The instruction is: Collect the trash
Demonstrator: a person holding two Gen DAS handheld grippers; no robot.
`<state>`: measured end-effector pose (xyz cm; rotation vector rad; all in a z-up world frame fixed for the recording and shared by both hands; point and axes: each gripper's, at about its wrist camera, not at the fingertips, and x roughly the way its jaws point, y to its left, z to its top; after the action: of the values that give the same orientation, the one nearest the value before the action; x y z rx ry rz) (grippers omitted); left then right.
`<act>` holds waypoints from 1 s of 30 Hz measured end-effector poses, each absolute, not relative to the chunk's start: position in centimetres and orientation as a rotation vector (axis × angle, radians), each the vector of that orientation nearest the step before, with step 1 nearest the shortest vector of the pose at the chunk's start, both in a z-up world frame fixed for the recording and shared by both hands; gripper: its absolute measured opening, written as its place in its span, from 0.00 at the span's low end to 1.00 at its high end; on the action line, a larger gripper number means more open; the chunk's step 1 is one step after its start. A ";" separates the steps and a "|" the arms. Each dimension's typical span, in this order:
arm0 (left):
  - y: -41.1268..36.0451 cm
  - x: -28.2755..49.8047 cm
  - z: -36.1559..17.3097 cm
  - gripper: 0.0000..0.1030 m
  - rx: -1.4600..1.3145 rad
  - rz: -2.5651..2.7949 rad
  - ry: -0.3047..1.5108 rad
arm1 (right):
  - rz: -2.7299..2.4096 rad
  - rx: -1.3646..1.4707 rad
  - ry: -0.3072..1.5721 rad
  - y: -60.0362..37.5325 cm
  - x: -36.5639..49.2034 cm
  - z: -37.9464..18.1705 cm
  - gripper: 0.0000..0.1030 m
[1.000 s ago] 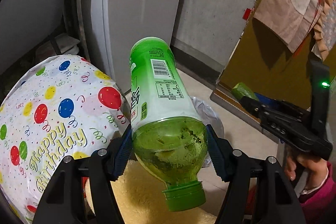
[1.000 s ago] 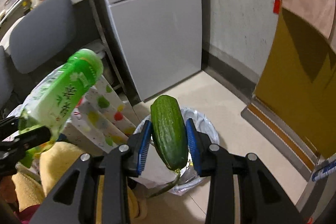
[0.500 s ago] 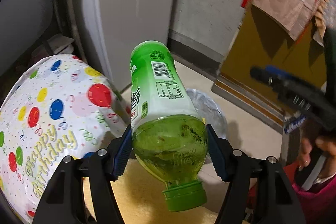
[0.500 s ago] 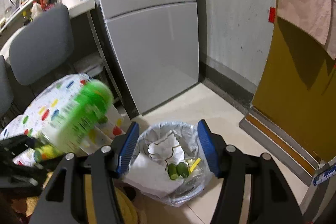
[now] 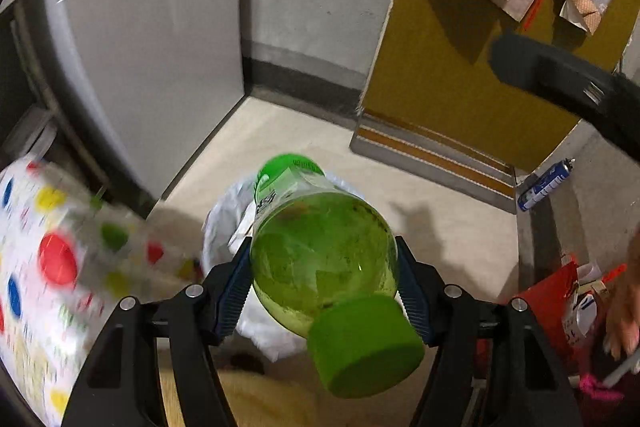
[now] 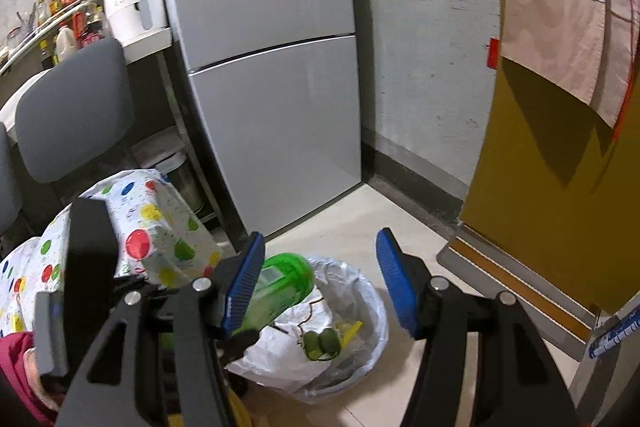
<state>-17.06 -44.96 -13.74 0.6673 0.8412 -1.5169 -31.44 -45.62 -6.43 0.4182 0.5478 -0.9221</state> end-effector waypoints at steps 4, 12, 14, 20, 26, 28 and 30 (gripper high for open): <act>-47.2 -17.0 -14.7 0.71 0.689 -1.493 0.841 | -0.954 0.436 0.550 -46.5 -32.4 -6.8 0.60; -45.4 -14.3 -14.7 0.78 0.660 -1.411 0.851 | -0.950 0.452 0.593 -46.5 -31.8 -8.2 0.64; -43.8 -13.5 -14.3 0.78 0.671 -1.358 0.823 | -0.945 0.457 0.603 -46.1 -31.4 -8.5 0.64; -37.9 -10.4 -12.7 0.78 0.657 -1.213 0.805 | -0.898 0.492 0.693 -44.4 -28.9 -10.3 0.64; -32.3 -8.7 -11.4 0.78 0.650 -1.126 0.838 | -0.894 0.519 0.778 -40.9 -26.3 -12.1 0.64; -30.8 -8.7 -11.0 0.78 0.651 -1.116 0.847 | -0.907 0.508 0.800 -39.7 -25.7 -12.5 0.64; -29.7 -8.7 -10.8 0.81 0.653 -1.110 0.844 | -0.930 0.502 0.813 -38.6 -25.3 -12.4 0.64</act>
<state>-8.72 -29.67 -10.75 0.6531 0.8436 -1.1103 -25.34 -38.57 -12.37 0.5022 0.8132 -0.9301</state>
